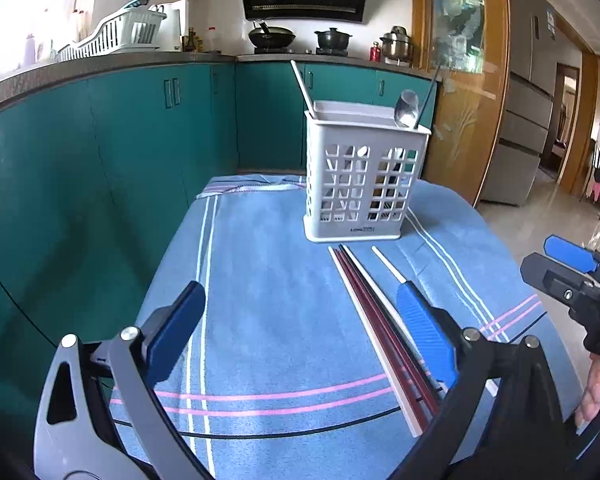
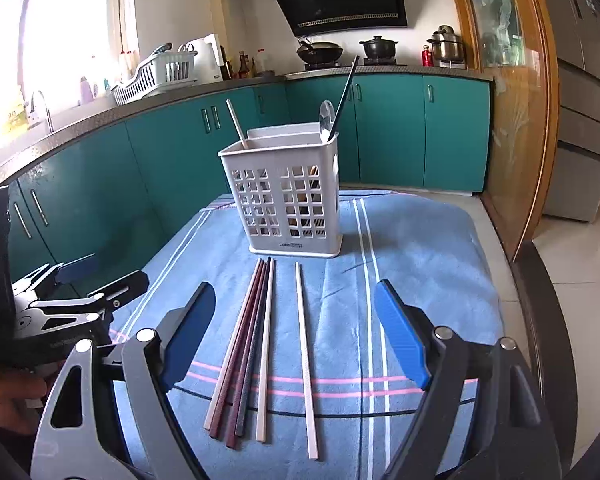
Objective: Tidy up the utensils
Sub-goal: 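Withdraw both open tools from the basket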
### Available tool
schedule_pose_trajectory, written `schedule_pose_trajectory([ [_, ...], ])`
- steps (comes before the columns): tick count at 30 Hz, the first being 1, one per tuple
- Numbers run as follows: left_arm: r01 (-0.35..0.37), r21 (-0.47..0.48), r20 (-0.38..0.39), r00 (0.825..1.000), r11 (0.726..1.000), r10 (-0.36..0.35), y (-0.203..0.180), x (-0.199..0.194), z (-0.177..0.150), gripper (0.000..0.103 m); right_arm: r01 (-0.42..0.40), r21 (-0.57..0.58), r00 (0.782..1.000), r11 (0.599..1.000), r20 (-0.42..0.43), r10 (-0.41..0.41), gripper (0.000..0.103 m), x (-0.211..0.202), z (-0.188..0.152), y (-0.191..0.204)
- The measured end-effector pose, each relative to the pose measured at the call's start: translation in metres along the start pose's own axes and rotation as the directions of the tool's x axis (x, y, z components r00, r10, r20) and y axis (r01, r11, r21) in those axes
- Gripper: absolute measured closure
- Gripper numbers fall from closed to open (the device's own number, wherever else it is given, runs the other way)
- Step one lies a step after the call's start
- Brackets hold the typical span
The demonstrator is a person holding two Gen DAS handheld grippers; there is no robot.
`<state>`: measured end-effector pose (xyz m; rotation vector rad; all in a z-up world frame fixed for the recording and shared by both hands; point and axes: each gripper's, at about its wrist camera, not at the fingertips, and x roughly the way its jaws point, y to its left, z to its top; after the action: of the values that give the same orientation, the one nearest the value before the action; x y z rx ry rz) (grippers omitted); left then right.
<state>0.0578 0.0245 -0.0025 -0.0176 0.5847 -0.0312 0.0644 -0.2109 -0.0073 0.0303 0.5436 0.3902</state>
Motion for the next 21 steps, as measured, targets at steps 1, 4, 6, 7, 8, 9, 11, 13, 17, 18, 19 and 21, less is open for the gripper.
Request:
schedule_pose_trajectory([
  [1,0.001,0.003,-0.008,1.0,1.0,-0.001,-0.0003,0.0024,-0.0003,0.008,0.002,0.001,1.0,1.0,-0.001,-0.002,0.023,0.0013,0.0012,-0.0007],
  [4,0.003,-0.001,-0.017,1.0,1.0,-0.003,-0.0006,0.0068,0.0012,0.008,0.006,0.005,1.0,1.0,0.003,-0.006,0.023,-0.0002,0.0019,-0.0036],
  [6,0.013,-0.002,-0.02,1.0,1.0,-0.013,-0.0017,0.0079,0.0014,0.008,0.009,0.004,1.0,1.0,0.005,-0.009,0.023,-0.0009,0.0016,-0.005],
  [7,0.013,0.0,-0.019,1.0,1.0,-0.013,-0.0033,0.0089,0.0011,0.008,0.01,0.004,1.0,1.0,0.004,-0.01,0.023,-0.0012,0.0011,-0.0057],
  [8,0.012,0.005,-0.018,1.0,1.0,-0.012,-0.0043,0.0091,0.0015,0.008,0.009,0.005,1.0,1.0,0.002,-0.009,0.023,-0.0011,0.0004,-0.0064],
  [9,0.014,0.007,-0.019,1.0,1.0,-0.014,-0.0049,0.0092,0.0017,0.008,0.009,0.005,1.0,1.0,0.001,-0.009,0.023,-0.001,0.0005,-0.0066],
  [11,0.02,0.006,-0.021,1.0,1.0,-0.02,-0.0054,0.0101,0.002,0.008,0.011,0.001,1.0,1.0,-0.001,-0.011,0.023,-0.0009,-0.0001,-0.0058],
  [13,0.022,0.009,-0.022,1.0,1.0,-0.022,-0.0063,0.0102,0.0022,0.008,0.009,-0.003,1.0,1.0,-0.001,-0.009,0.023,-0.0008,-0.0004,-0.0049],
  [17,0.026,0.011,-0.02,0.999,1.0,-0.025,-0.0072,0.0095,0.0025,0.008,0.008,-0.002,1.0,1.0,-0.005,-0.008,0.023,-0.0005,-0.0005,-0.005],
  [18,0.025,0.012,-0.02,0.999,1.0,-0.025,-0.0074,0.0095,0.0025,0.008,0.009,-0.003,1.0,1.0,-0.007,-0.009,0.023,-0.0002,-0.0006,-0.0048],
  [19,0.026,0.012,-0.021,0.999,1.0,-0.026,-0.0073,0.0097,0.0025,0.008,0.011,-0.005,1.0,1.0,-0.008,-0.011,0.023,-0.0001,-0.0006,-0.0048],
  [21,0.034,0.008,-0.027,0.999,0.999,-0.034,-0.0076,0.0104,0.0022,0.008,0.015,-0.006,1.0,1.0,-0.009,-0.015,0.023,0.0001,-0.0004,-0.0051],
])
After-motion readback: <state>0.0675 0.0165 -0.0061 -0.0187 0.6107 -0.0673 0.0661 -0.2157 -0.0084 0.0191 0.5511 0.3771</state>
